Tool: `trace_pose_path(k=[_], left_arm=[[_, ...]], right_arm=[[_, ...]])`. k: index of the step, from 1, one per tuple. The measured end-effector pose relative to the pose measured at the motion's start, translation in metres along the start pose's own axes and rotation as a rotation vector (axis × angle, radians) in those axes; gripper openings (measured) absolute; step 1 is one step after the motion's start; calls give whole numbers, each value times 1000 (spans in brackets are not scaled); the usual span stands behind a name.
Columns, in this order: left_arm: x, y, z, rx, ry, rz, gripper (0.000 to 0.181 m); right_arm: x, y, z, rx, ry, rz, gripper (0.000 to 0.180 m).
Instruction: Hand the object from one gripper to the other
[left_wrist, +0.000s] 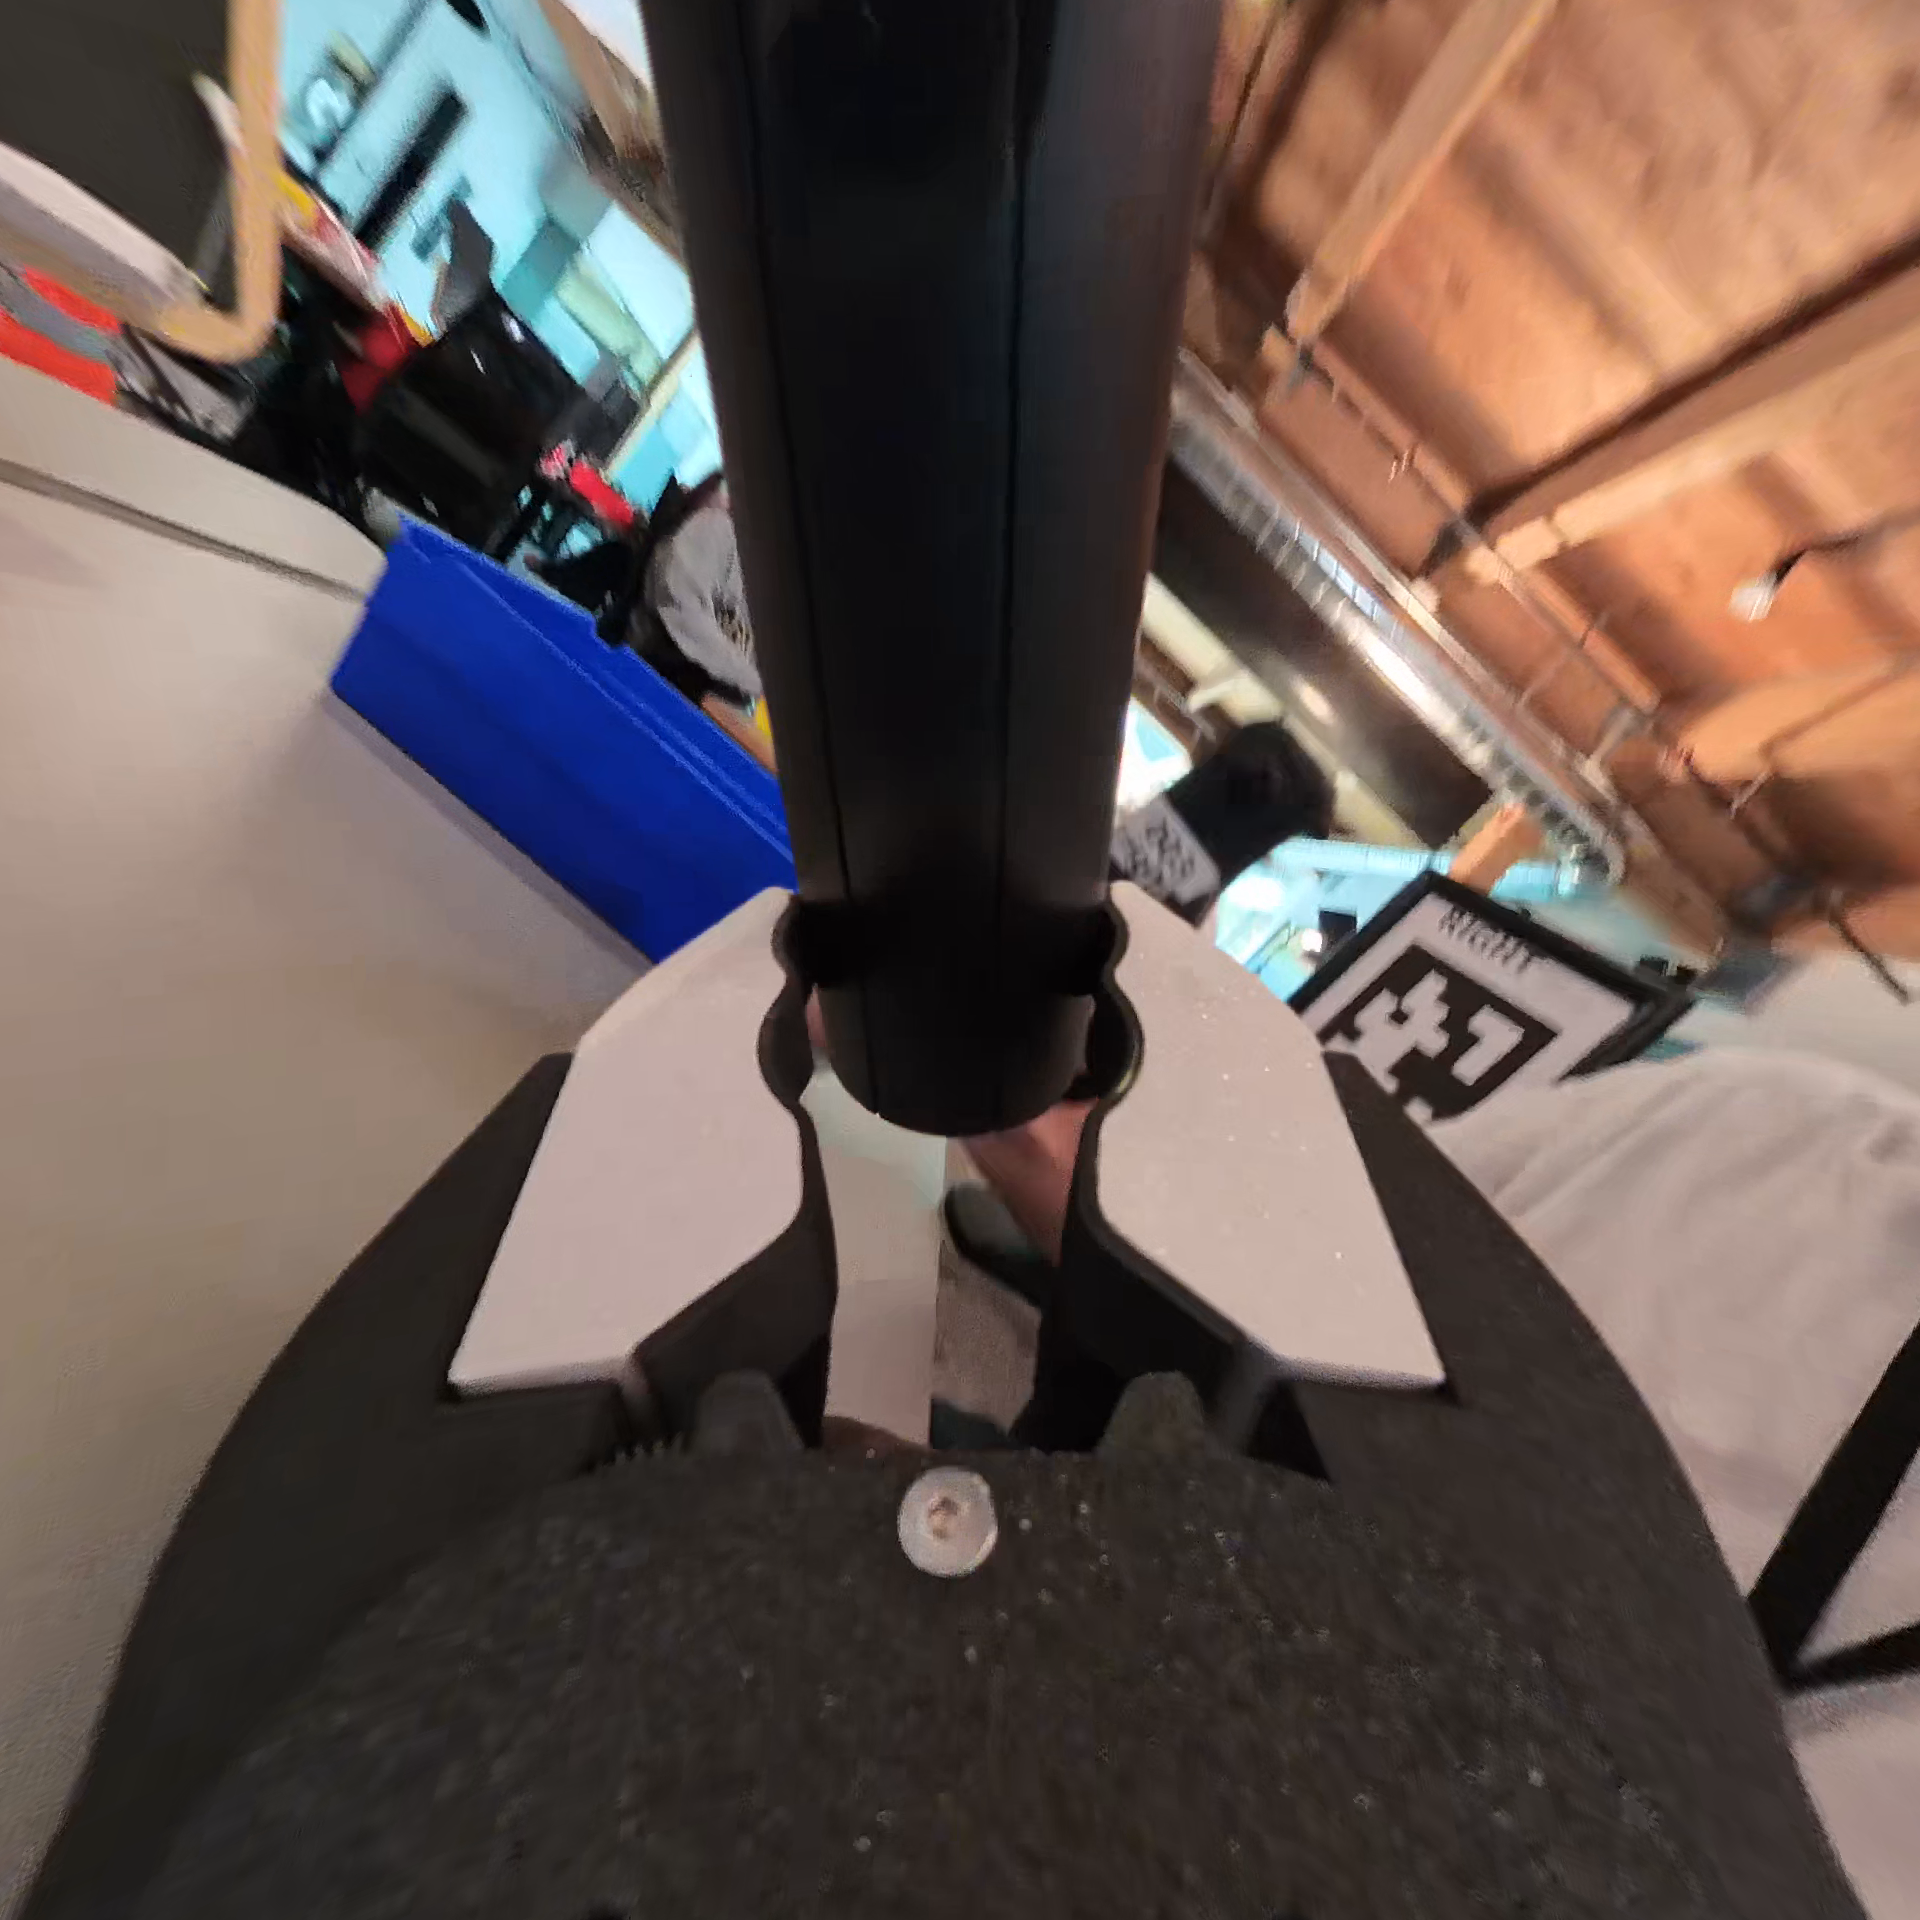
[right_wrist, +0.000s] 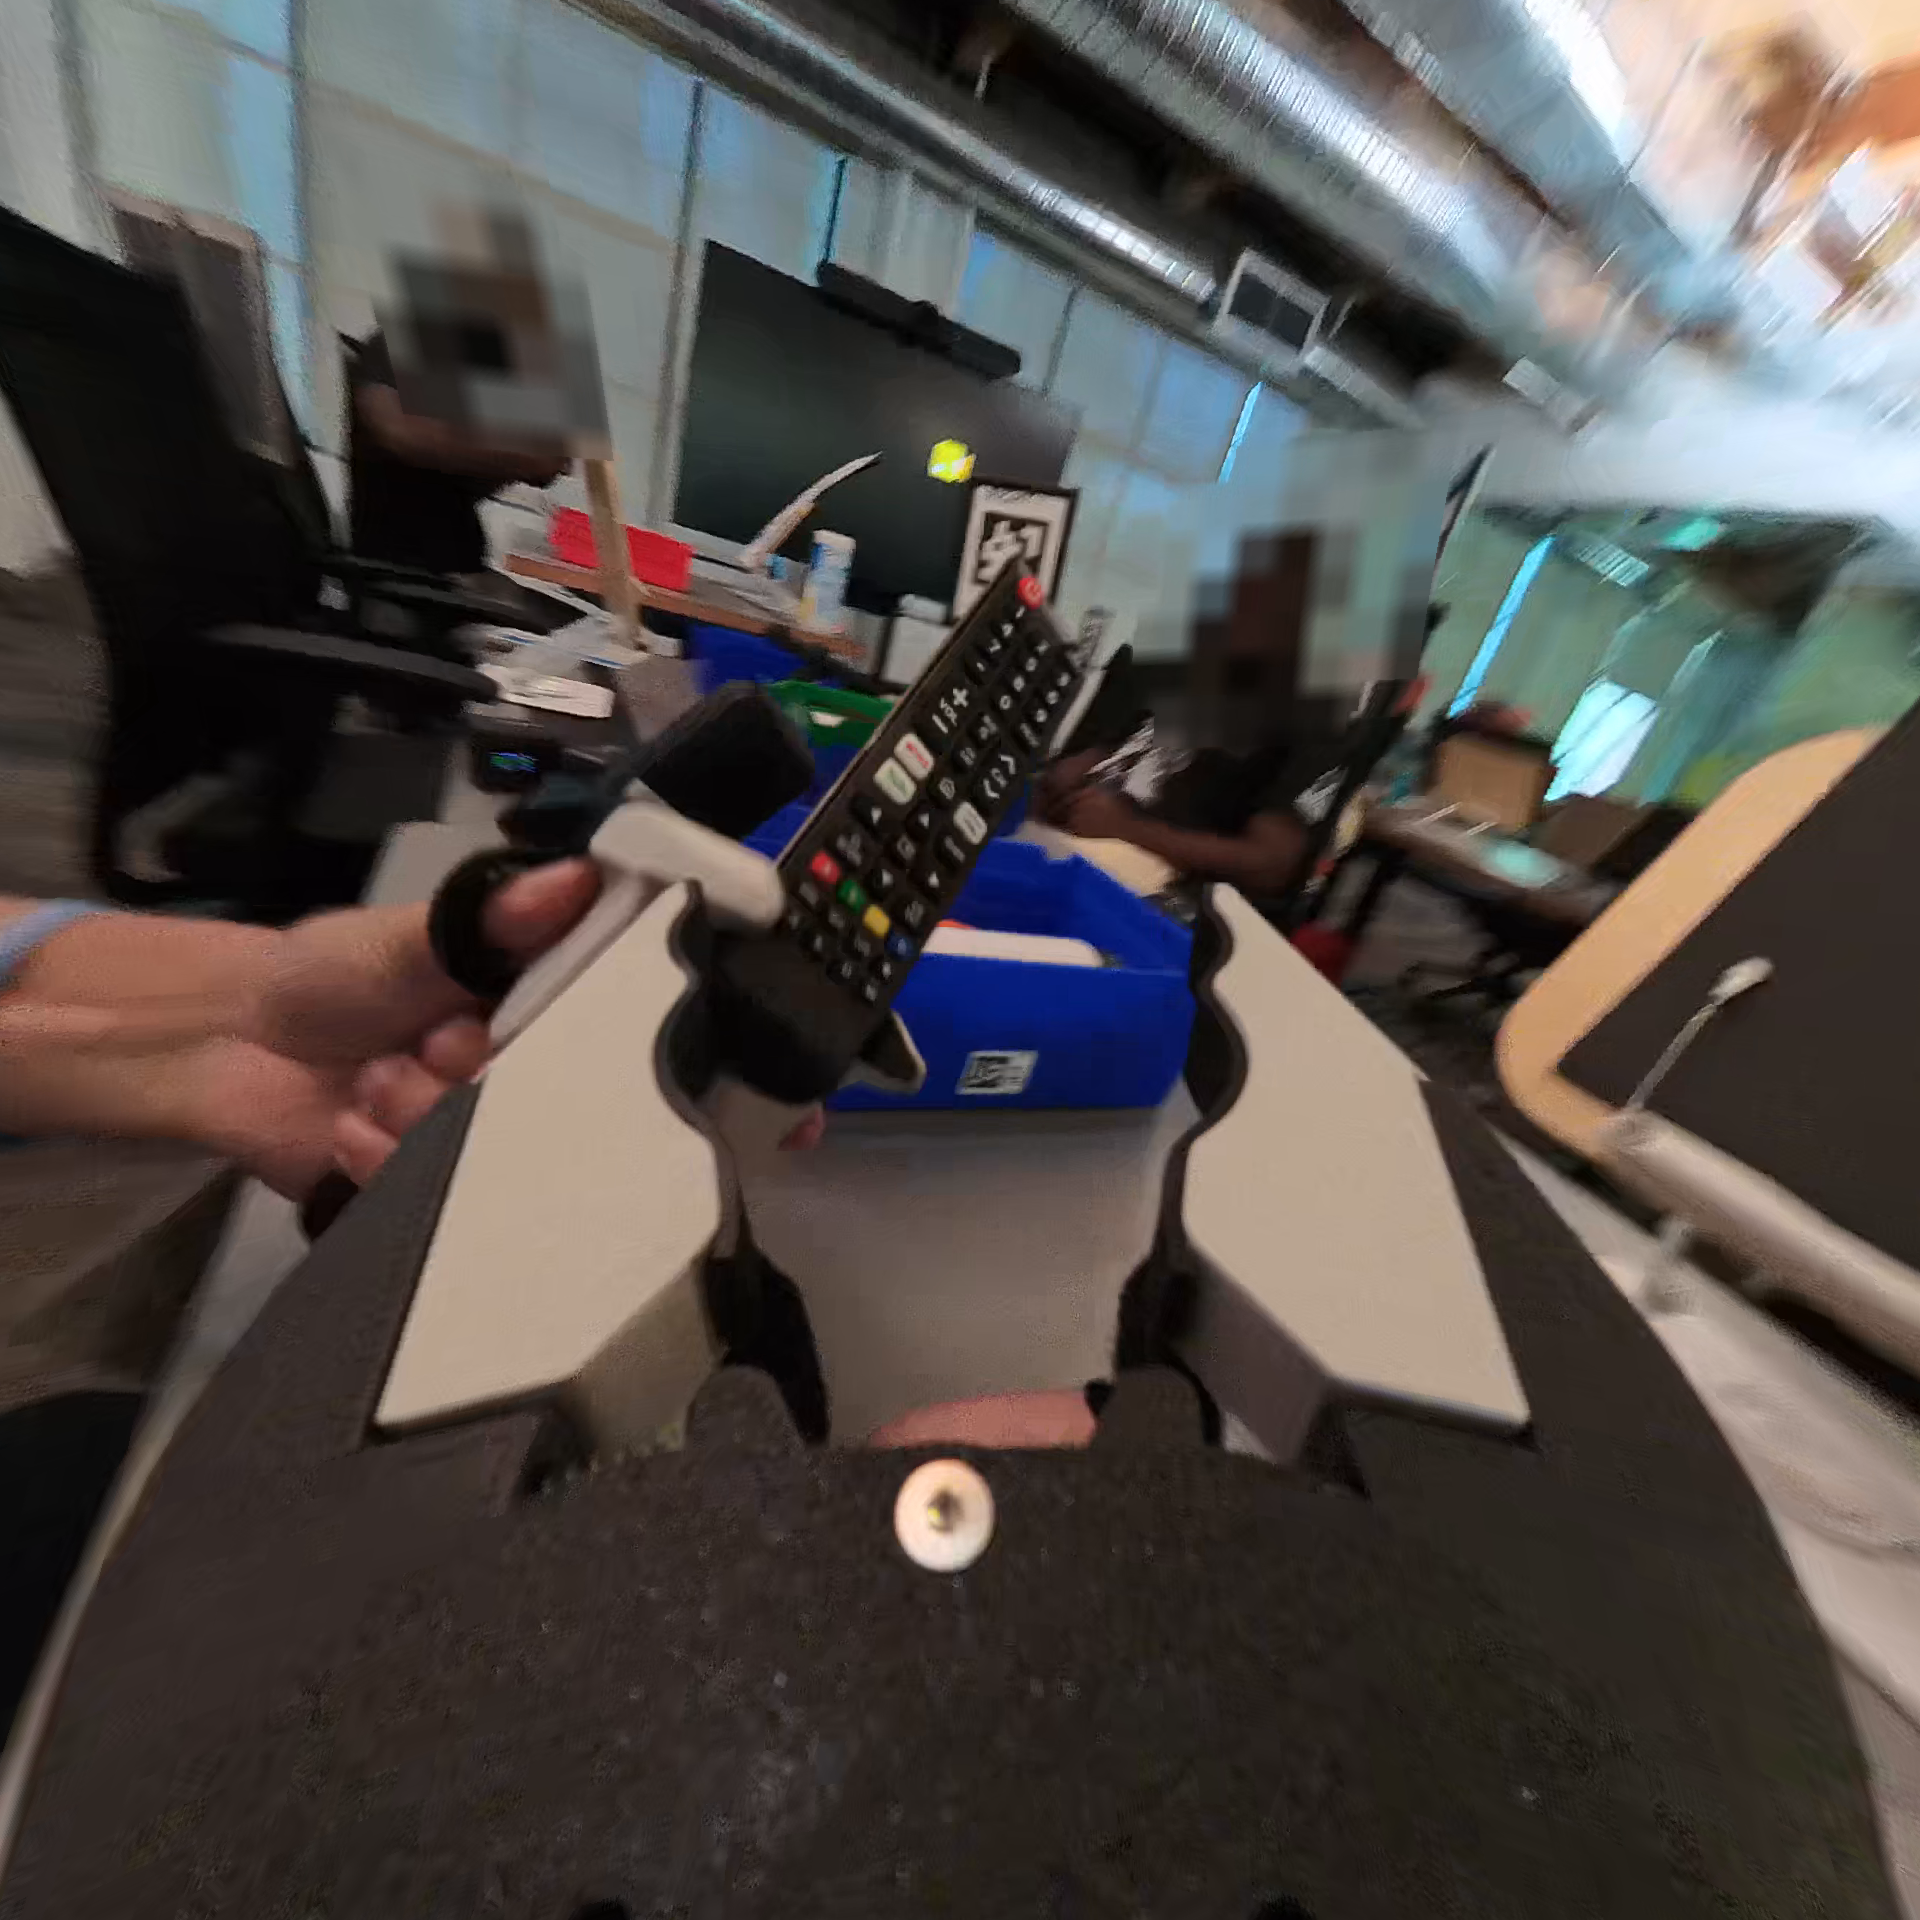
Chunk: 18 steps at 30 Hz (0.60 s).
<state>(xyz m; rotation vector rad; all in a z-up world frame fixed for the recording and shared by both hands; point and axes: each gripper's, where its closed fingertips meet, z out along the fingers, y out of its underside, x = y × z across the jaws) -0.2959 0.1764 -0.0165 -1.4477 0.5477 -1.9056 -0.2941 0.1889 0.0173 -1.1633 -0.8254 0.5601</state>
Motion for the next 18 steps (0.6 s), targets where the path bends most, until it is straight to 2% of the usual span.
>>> trace_pose_path(k=[3,7,13,16,18], left_arm=[[-4,-16,-11,81,-14,-32,50],[-4,-21,-12,129,-5,-73,51],[5,-8,4,118,66,-131,51],[9,0,12,90,99,-161,51],[11,1,15,90,107,-173,50]], right_arm=[[-15,21,2,-56,47,-264,90],[-29,43,12,-101,123,-537,77],[-28,34,24,-46,198,-544,64],[-29,25,24,-5,224,-604,35],[-29,23,21,13,237,-639,24]])
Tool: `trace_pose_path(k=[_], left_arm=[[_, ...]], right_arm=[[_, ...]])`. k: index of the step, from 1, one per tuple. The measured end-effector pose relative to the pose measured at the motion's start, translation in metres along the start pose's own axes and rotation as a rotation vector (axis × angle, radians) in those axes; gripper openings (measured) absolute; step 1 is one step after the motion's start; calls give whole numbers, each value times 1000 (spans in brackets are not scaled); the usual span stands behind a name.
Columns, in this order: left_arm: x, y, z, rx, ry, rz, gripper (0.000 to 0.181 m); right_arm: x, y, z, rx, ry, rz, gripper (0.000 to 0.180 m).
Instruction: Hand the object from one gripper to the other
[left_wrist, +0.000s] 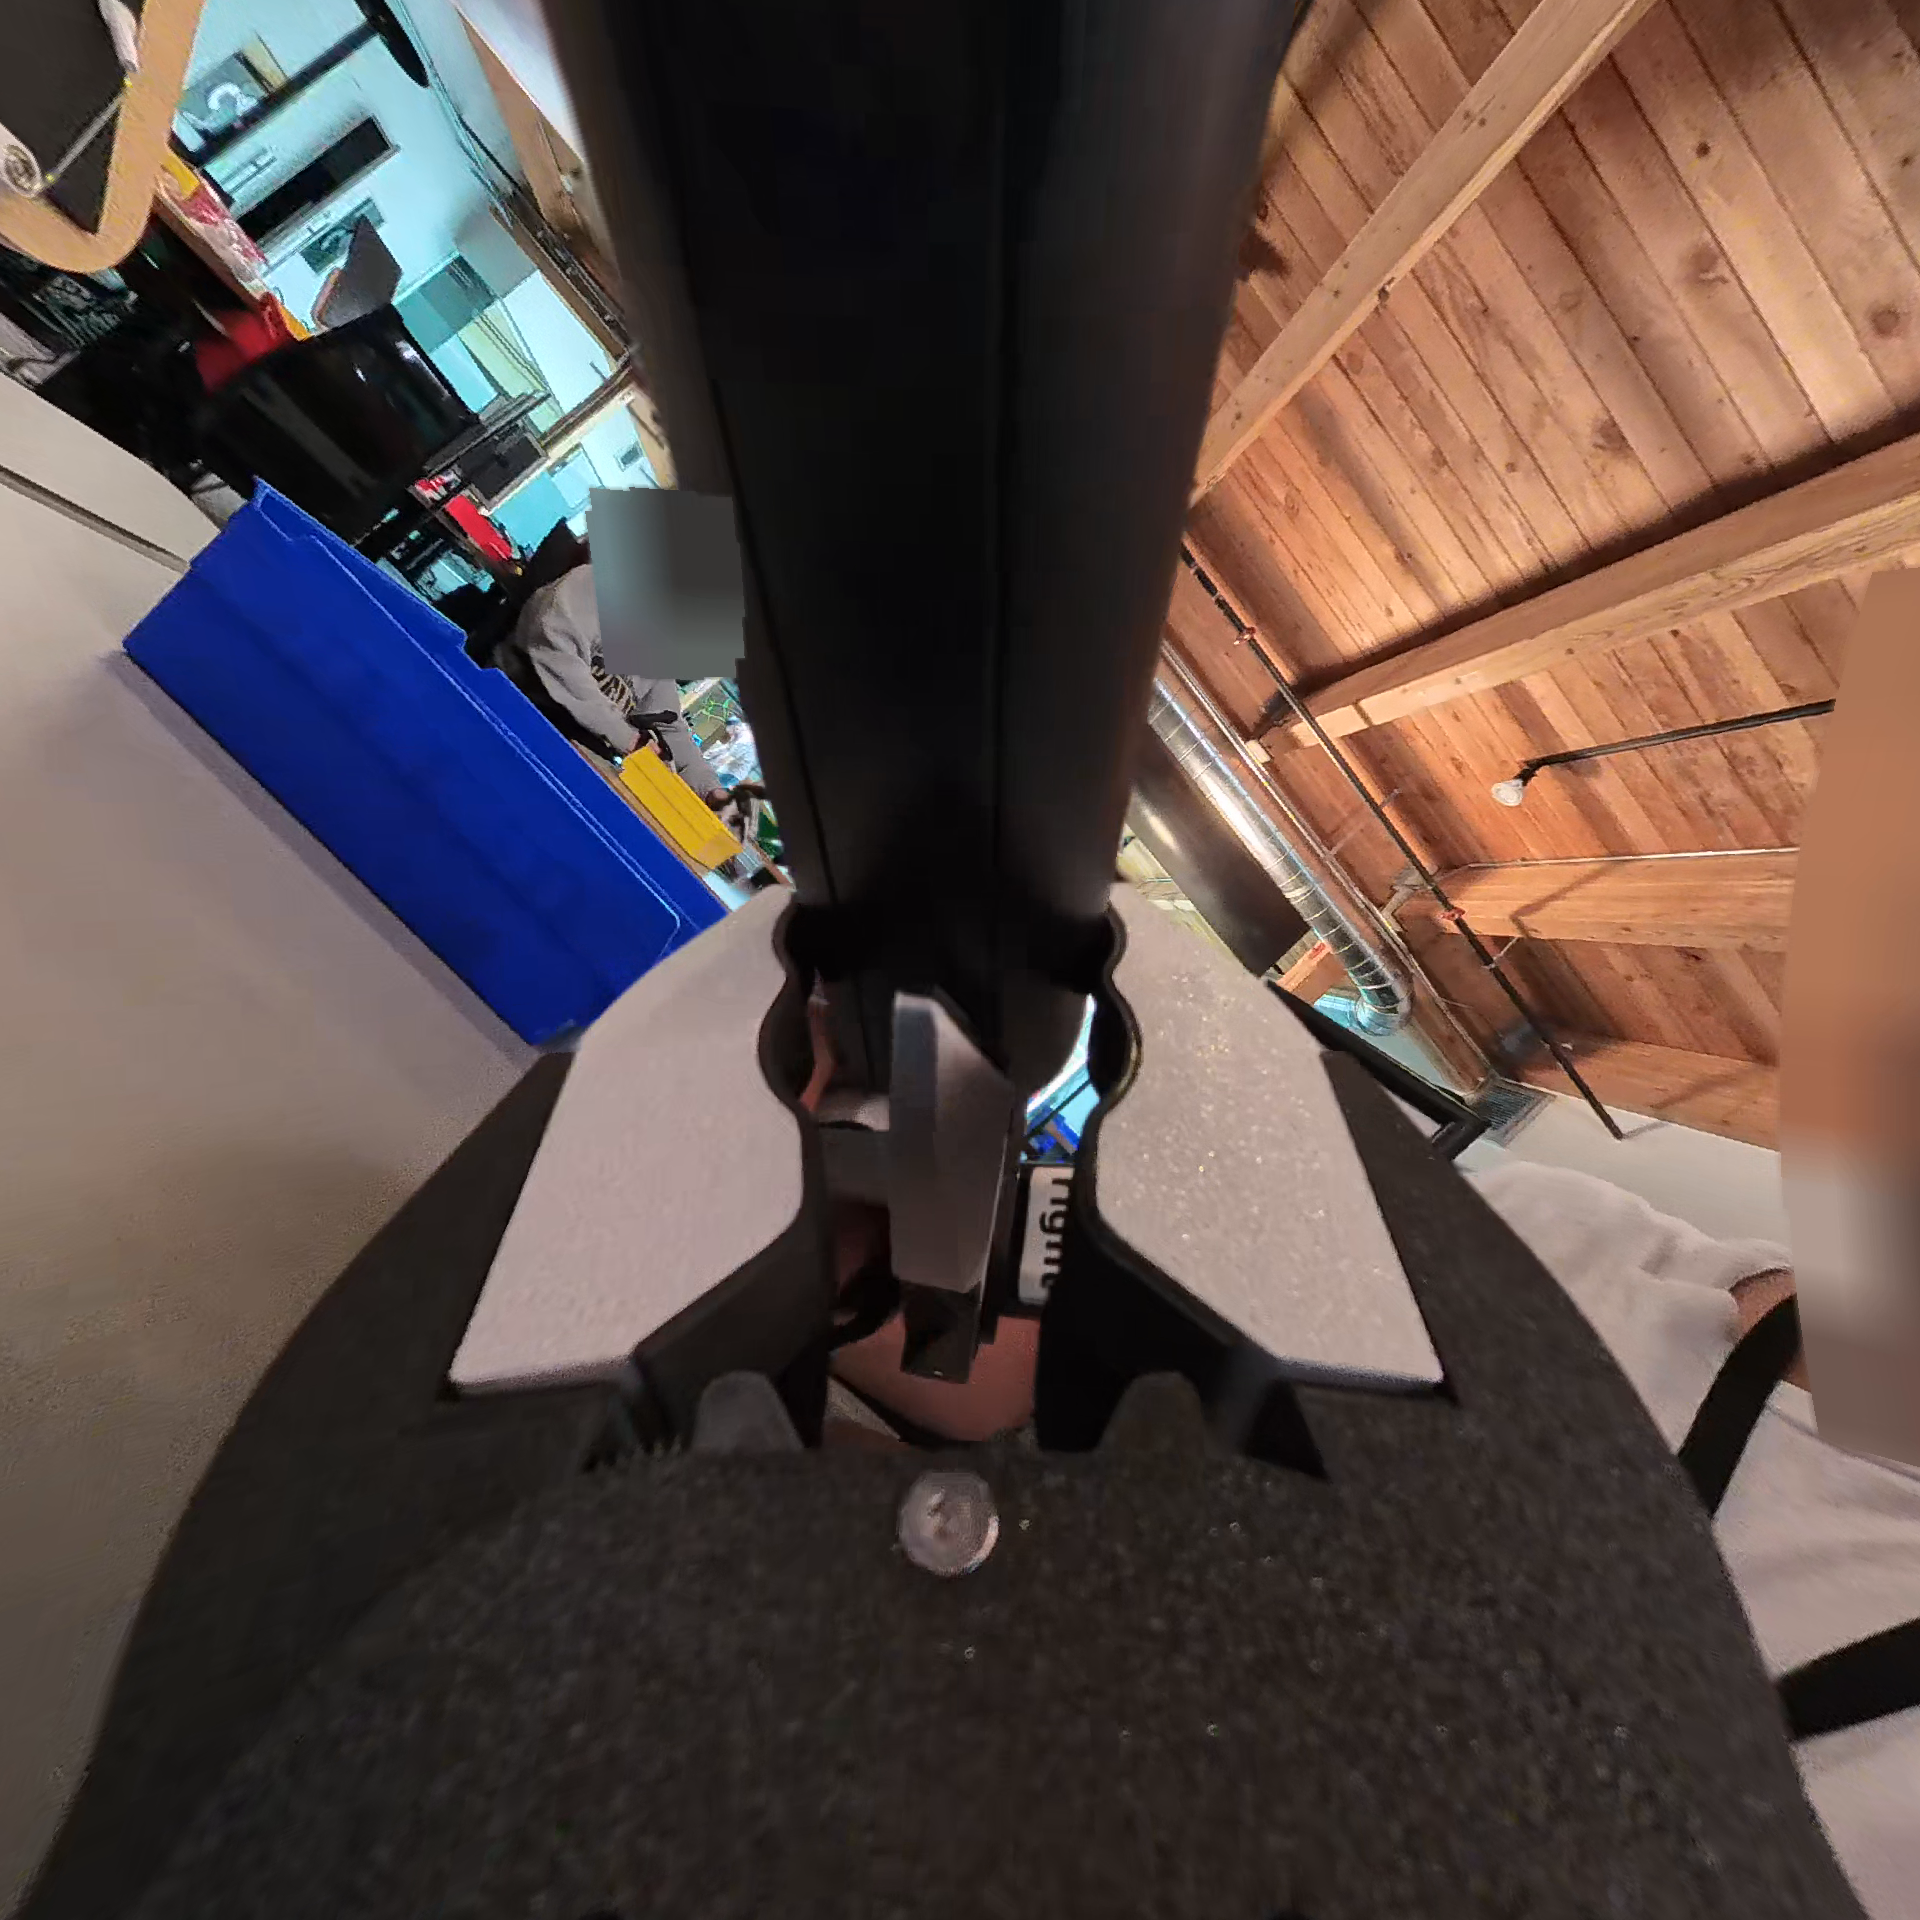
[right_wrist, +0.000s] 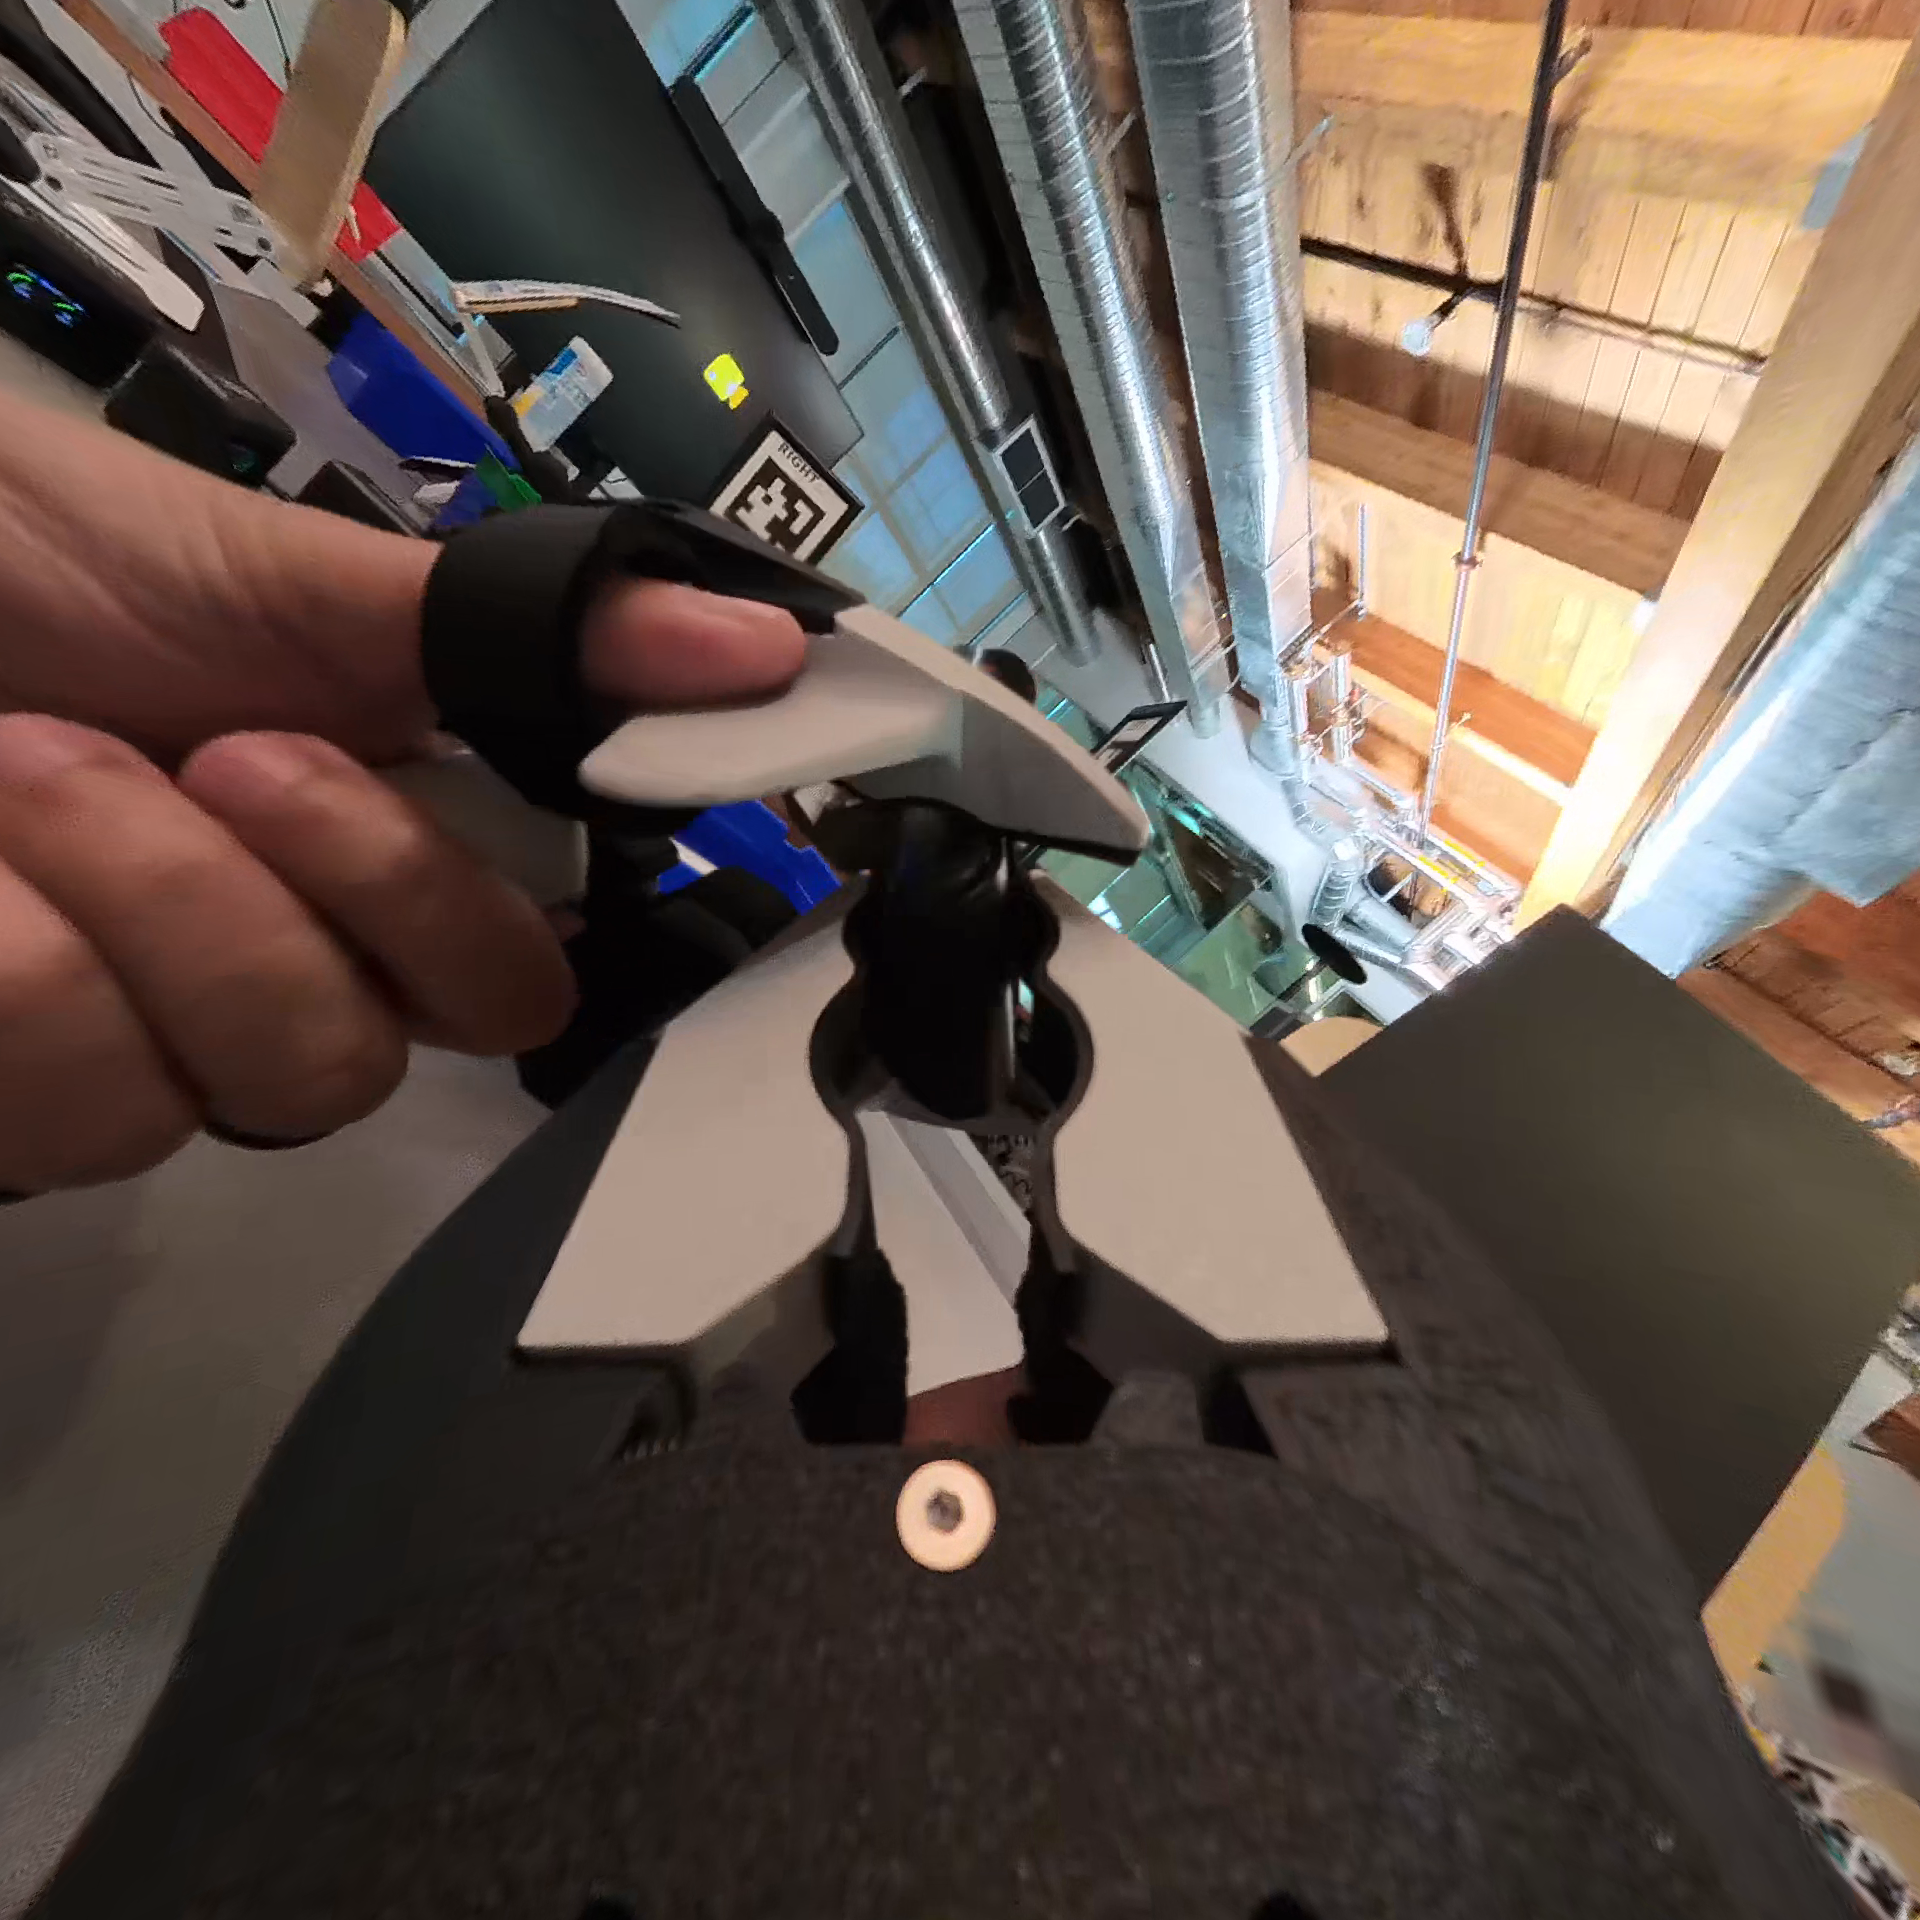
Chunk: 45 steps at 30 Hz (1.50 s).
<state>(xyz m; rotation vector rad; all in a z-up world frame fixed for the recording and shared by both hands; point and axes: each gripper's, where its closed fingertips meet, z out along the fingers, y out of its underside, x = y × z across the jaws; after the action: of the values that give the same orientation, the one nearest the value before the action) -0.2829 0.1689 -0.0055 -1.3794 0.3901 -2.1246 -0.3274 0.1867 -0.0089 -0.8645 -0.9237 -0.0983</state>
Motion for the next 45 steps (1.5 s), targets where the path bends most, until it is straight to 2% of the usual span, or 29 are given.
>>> trace_pose_path(k=[6,8,10,11,14,17,19,22,26,31,33,34,36,39,41,43,45], left_arm=[[-3,7,0,-95,-41,48,51],[-6,7,-4,-137,-93,148,55],[-16,3,-15,-185,-199,288,71],[-22,-2,-24,-204,-254,364,72],[-35,-16,-56,-279,-379,584,73],[-35,-28,-77,-294,-391,712,71],[-34,-37,-83,-269,-407,756,74],[-27,-37,-79,-264,-381,735,72],[-15,-24,-67,-298,-310,726,65],[-18,-12,-62,-375,-306,664,51],[-19,-5,-61,-403,-283,632,42],[-19,2,-61,-435,-261,611,26],[-27,9,-62,-485,-288,567,25],[-31,8,-59,-468,-309,549,24],[-33,5,-58,-445,-325,552,24],[-33,1,-59,-421,-327,546,23],[-29,-5,-60,-371,-313,512,23]], right_arm=[[-4,2,-5,-22,-85,4,22],[-2,3,-6,-29,-84,9,22],[4,5,-9,-31,-93,40,22],[9,5,-11,-26,-92,70,22],[30,11,-19,-29,-131,218,22],[56,16,-29,-7,-199,462,23],[67,16,-35,26,-305,660,22],[62,18,-45,25,-521,893,22],[50,36,-52,-44,-663,1159,23],[29,41,-61,-117,-833,1300,22],[25,40,-60,-121,-848,1305,22],[25,41,-59,-126,-843,1306,23],[27,47,-58,-132,-823,1320,23],[30,55,-59,-136,-794,1332,25],[35,59,-62,-126,-782,1351,36],[43,64,-66,-131,-768,1417,58],[53,74,-68,-139,-723,1509,67]])
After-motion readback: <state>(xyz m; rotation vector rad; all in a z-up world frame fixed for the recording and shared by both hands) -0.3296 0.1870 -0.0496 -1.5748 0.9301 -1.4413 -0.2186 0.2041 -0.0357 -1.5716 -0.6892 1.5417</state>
